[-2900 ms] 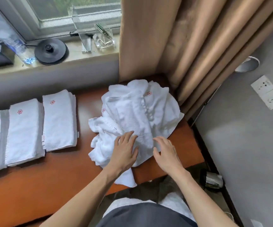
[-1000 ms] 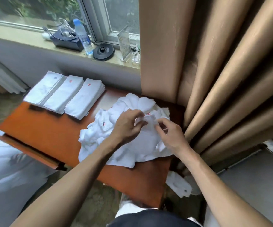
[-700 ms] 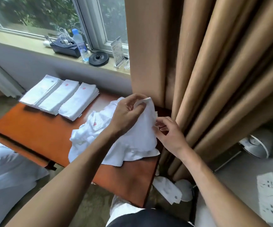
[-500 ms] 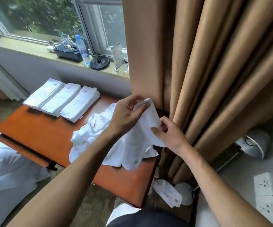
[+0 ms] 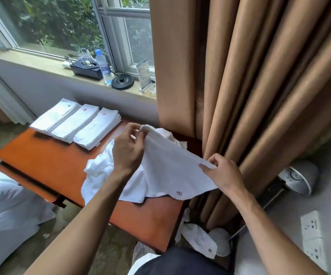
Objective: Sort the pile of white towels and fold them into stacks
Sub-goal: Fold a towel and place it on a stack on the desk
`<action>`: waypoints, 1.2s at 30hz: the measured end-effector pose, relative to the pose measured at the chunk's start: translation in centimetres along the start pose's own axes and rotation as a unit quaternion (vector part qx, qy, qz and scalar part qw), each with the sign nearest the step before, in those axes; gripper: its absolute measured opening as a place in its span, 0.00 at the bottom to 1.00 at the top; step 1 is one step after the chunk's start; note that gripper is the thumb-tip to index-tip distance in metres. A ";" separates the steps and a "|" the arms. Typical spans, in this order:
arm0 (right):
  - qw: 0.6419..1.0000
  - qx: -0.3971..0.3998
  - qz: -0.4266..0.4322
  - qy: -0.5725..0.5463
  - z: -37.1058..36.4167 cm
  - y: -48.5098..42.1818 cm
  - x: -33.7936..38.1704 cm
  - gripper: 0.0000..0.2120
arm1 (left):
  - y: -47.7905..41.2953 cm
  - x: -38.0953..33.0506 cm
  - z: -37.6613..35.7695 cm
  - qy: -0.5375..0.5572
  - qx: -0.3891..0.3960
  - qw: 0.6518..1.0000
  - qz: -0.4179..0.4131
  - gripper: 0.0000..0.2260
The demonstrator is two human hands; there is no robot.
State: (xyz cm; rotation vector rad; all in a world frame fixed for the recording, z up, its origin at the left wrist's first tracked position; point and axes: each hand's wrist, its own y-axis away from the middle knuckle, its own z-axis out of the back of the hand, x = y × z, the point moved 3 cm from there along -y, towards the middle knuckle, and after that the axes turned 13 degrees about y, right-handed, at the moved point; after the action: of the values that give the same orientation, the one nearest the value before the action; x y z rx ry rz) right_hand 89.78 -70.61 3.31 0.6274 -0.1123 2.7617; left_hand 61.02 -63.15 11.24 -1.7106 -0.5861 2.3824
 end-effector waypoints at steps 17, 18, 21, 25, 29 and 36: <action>0.903 0.115 -0.006 -0.415 -0.4 0.2 5.0 0.10 | 6.4 0.2 -5.6 0.096 0.169 0.976 0.101 0.08; 0.891 0.131 -0.011 -0.435 -0.3 0.3 5.1 0.11 | 6.6 0.2 -5.9 0.106 0.173 0.973 0.110 0.08; 0.859 0.199 -0.008 -0.471 -0.5 0.6 4.9 0.10 | 7.0 0.0 -6.2 0.129 0.179 0.967 0.126 0.07; 0.852 0.223 0.047 -0.471 -0.7 0.7 4.3 0.14 | 7.0 0.3 -6.2 0.166 0.163 0.956 0.181 0.06; 0.893 0.163 0.069 -0.413 -0.9 0.2 3.9 0.08 | 7.2 0.1 -6.7 0.183 0.177 0.945 0.205 0.05; 0.971 0.050 0.062 -0.226 -0.9 0.2 3.4 0.25 | 7.7 -0.5 -6.9 0.199 0.187 0.939 0.209 0.06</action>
State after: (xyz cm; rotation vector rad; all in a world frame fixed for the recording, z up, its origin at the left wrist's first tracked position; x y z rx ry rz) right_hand 86.45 -69.69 3.95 1.3101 -0.1136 2.6997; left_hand 68.41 -68.77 6.80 -2.1927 0.3023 2.0843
